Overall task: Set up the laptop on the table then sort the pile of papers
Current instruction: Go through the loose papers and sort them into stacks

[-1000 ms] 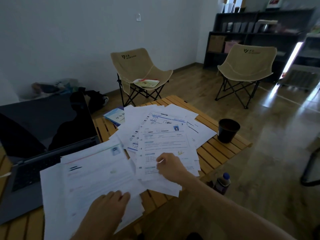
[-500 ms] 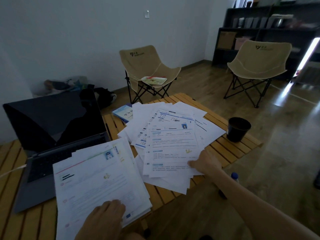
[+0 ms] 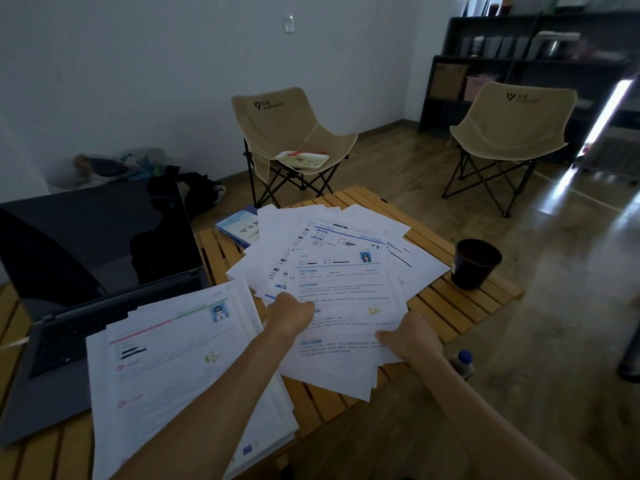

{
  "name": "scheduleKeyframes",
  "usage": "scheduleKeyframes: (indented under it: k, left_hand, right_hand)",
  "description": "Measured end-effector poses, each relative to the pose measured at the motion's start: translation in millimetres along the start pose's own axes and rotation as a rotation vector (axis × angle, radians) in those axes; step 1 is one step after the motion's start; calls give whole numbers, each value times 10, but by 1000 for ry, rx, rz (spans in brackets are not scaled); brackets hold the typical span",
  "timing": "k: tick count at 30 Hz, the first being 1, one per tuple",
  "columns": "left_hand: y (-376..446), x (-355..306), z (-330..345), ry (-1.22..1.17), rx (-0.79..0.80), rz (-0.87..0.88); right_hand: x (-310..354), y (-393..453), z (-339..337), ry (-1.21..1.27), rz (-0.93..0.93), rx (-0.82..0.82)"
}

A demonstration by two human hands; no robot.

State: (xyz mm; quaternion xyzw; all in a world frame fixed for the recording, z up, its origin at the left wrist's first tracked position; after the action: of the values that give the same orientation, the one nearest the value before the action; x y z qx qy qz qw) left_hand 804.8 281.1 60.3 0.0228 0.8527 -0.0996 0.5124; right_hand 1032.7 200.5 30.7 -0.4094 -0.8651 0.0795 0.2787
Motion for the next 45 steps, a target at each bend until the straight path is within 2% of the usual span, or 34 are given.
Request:
scheduleKeyframes:
  k: [3, 5, 8, 10, 13, 15, 17, 19, 21, 25, 29, 31, 34, 38, 41, 43, 45]
  left_hand:
    - [148, 85, -8, -106, -11, -76]
    - [230, 132, -18, -86, -5, -87]
    - [259, 159, -6, 2, 0, -85]
    - [265, 183, 40, 89, 17, -73]
    - [248, 210, 89, 317, 57, -42]
    - [236, 215, 96, 393, 47, -10]
    - [248, 222, 106, 431, 12, 20]
    - [287, 249, 92, 431, -64, 16]
    - [351, 283, 84, 380, -112, -13]
    - [580, 489, 103, 362, -83, -22]
    - [387, 304, 83, 330, -66, 86]
    - [296, 206, 90, 420, -140, 134]
    - [157, 37, 3, 594, -348, 235]
    - [45, -225, -523, 440, -539, 361]
    - [144, -359, -1093, 247, -715, 293]
    - [193, -357, -1139, 79, -648, 190]
    - [119, -353, -796, 99, -446, 184]
  right_hand:
    - [-20, 17, 43, 25, 24, 16]
    - [-32, 31, 78, 67, 28, 27]
    - [-19, -15, 62, 174, 19, 12]
    - [30, -76, -7, 344, 10, -5]
    - [97, -121, -163, 588, 69, 113]
    - [65, -120, -280, 475, 82, 170]
    - [2, -134, -463, 416, 59, 85]
    - [-66, -131, -600, 521, 5, -2]
    - [-132, -167, -639, 648, 11, 42]
    - [-338, -128, -501, 695, 147, 156]
    - [-383, -88, -497, 719, 172, 177]
    - [-388, -83, -484, 724, 170, 174]
    - [-419, -85, -459, 752, 176, 205]
    - [-476, -134, -485, 756, 167, 362]
    - [-483, -191, -529, 790, 155, 489]
    - [-484, -186, -525, 814, 140, 531]
    - [-476, -174, -498, 833, 121, 579]
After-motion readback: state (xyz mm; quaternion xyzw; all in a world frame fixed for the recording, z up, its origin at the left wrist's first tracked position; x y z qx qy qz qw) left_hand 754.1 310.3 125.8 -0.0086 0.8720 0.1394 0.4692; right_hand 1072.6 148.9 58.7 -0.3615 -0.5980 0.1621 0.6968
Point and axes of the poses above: each hand's wrist, its own y-axis towards the middle knuckle, its own z-axis out of the palm, x = y × z, the point moved 3 cm from there along y, towards the middle knuckle, and after that the axes turned 12 degrees about z, right-handed, at the moved point
